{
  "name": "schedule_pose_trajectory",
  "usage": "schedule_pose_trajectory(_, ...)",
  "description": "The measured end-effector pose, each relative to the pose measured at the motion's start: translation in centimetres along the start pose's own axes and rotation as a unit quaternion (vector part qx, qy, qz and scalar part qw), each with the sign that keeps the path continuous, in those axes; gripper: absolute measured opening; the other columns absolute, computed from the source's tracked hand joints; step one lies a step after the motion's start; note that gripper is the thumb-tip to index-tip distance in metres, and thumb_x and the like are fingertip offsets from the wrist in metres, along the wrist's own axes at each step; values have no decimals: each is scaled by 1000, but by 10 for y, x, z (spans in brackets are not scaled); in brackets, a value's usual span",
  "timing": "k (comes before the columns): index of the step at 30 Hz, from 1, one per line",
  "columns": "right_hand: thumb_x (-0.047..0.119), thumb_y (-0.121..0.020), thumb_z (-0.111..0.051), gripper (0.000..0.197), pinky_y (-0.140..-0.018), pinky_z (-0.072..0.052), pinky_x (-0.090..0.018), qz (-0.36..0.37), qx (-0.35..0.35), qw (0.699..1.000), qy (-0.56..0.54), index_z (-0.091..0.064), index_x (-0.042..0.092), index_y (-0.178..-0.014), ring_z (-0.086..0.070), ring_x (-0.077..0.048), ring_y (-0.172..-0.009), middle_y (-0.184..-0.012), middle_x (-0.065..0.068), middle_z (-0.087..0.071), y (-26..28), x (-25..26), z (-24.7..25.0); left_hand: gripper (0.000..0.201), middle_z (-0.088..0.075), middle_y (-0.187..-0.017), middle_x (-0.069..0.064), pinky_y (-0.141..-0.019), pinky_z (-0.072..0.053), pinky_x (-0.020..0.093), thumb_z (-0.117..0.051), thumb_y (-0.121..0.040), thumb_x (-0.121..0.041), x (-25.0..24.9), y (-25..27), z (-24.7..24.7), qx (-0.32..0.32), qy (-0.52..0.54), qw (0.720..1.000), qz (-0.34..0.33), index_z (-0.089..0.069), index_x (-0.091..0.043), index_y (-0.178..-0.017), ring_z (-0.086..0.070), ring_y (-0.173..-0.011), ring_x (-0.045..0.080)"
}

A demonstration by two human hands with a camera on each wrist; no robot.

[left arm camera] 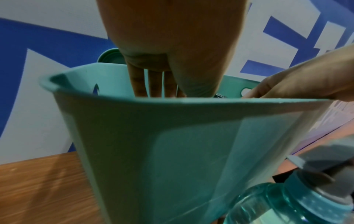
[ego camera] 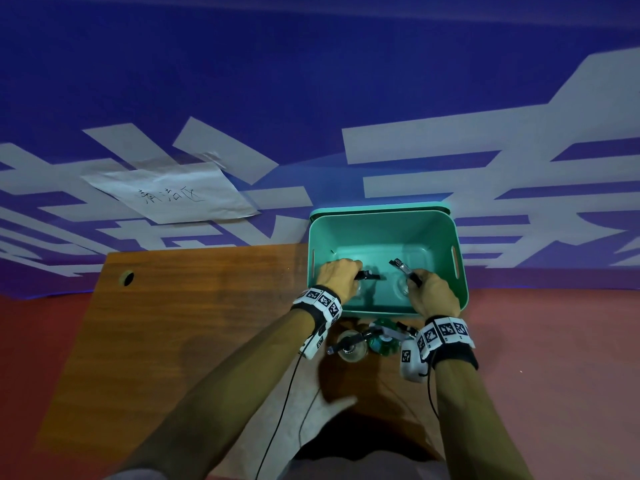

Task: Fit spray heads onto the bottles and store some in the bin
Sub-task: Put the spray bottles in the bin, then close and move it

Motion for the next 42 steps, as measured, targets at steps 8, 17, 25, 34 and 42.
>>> schedule_pose_trajectory(8,37,-98,-52,23,-70,-48,-32,6,-13,1000,-3,-66,30,-115,-69,-30,-87,-98,-7,-72,-1,3,0,16,-68,-95,4,-82,-53,39,-65,-94,-14,2,-6,1,-4,-2,1000,11,-63,-18,-109,-67,-89,26)
schedule_pose_trajectory(17,37,-97,-54,23,-74,-53,-34,13,-16,1000,-9,-63,31,-118,-68,-29,-89,-103,-5,-70,-4,1,-2,20,-68,-98,5,-84,-52,40,-64,-94,-17,4,-5,3,-22,3,1000,14,-62,-18,-113,-66,-91,28)
schedule_pose_trajectory(25,32,-94,-61,34,-84,-55,-40,-2,19,999,-41,-60,27,-128,-67,-33,-101,-114,-11,-69,-7,1,1,31,-68,-111,7,-93,-51,43,-67,-93,-28,3,-3,5,-21,1,1000,14,-60,-17,-121,-65,-102,30)
schedule_pose_trajectory(34,32,-96,-59,45,-101,-48,-42,-4,-9,997,-81,-57,10,-136,-60,-36,-119,-132,-19,-62,-12,13,38,55,-60,-138,3,-108,-40,42,-60,-93,-48,3,9,39,-91,33,995,-3,-52,-22,-140,-56,-126,25)
schedule_pose_trajectory(42,31,-100,-59,41,-76,-56,-35,-48,68,885,-458,-55,4,-131,-66,-25,-102,-128,-17,-62,-27,44,83,42,-67,-126,-5,-96,-53,42,-56,-98,-42,59,5,83,-167,195,962,91,-54,-23,-136,-63,-113,20)
Point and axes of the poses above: each hand's wrist, its own y-axis away from the middle knuckle, its own z-axis out of the back of the hand, x = y × z, the point moved 5 cm from there along -y, towards the middle knuckle
